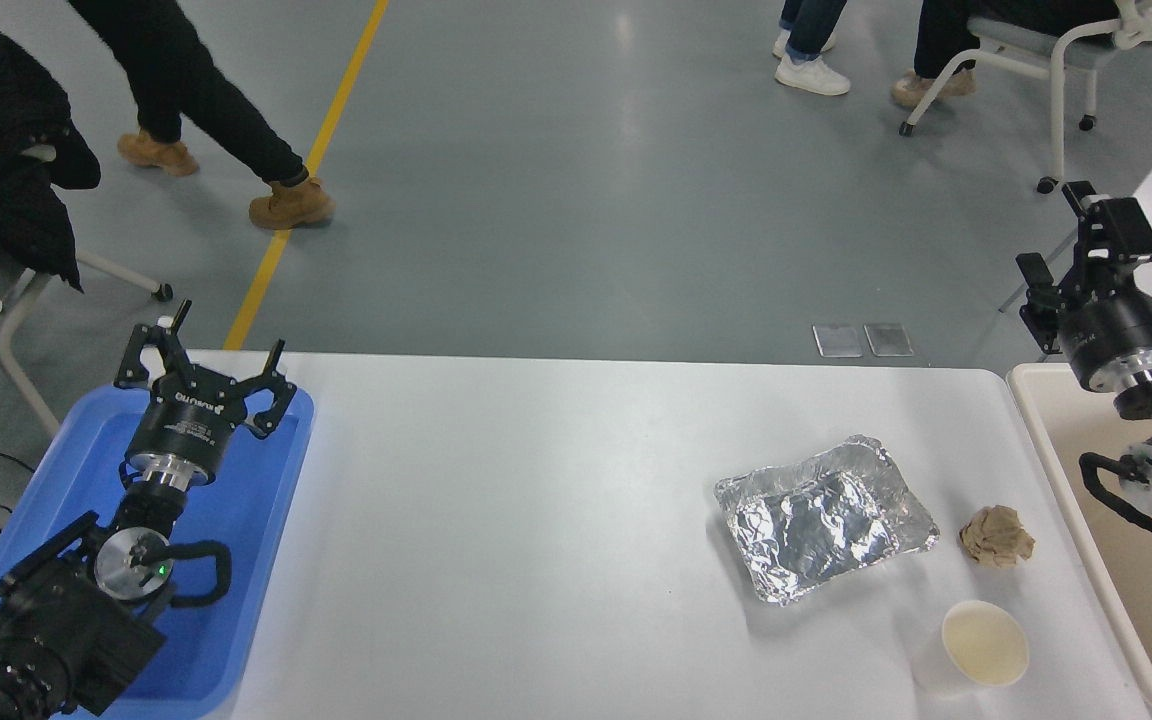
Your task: Pick up paper cup place in dustbin
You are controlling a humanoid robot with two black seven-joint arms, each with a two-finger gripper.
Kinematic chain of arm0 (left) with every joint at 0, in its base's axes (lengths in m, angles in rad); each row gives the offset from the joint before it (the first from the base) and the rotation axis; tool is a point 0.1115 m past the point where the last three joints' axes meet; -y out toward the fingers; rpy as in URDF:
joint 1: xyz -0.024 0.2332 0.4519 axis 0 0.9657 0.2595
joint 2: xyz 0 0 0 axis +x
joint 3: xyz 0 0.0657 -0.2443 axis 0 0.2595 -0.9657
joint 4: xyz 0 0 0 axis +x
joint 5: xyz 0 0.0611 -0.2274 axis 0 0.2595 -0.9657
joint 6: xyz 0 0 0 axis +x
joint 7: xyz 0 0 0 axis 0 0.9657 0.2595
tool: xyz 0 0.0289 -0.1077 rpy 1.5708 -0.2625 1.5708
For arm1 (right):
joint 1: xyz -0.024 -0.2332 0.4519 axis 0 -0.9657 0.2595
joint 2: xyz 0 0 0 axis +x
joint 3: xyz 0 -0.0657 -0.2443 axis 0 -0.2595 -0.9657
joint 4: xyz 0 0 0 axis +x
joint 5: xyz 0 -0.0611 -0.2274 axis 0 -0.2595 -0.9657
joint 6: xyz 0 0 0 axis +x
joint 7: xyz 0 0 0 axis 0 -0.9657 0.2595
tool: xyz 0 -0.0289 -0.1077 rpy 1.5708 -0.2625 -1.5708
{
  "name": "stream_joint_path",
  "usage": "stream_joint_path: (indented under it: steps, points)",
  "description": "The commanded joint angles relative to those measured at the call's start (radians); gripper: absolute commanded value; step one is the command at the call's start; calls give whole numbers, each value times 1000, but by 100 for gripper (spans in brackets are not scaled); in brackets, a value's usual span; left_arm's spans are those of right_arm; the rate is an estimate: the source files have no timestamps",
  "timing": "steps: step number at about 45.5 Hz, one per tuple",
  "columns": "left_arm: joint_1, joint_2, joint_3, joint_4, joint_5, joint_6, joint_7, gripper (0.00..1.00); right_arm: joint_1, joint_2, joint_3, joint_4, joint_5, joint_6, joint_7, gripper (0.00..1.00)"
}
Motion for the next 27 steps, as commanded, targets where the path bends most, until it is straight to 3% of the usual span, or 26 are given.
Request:
stream_joint_path:
  steps: [1, 5, 12, 13, 15, 27]
  points:
    - [0, 0, 0, -1, 0, 0, 0, 100, 190, -72, -320, -1, -10, 6, -9, 100]
    - [0, 0, 0, -1, 0, 0, 1, 100, 294, -74, -463, -2, -19, 13, -24, 100]
    - [-2, 0, 0, -1, 0, 0, 1, 100, 514, -62, -829, 1, -19, 61, -169, 100]
    - [-2, 0, 0, 0, 0, 0, 1, 100, 569, -55, -910, 2, -19, 85, -206, 100]
    - [0, 0, 0, 0, 0, 0, 1, 100, 618, -42, -980, 2, -24, 116, -229, 100]
    - [-2, -2, 0, -1, 0, 0, 1, 100, 888, 76, -1373, 24, -80, 337, -246, 100]
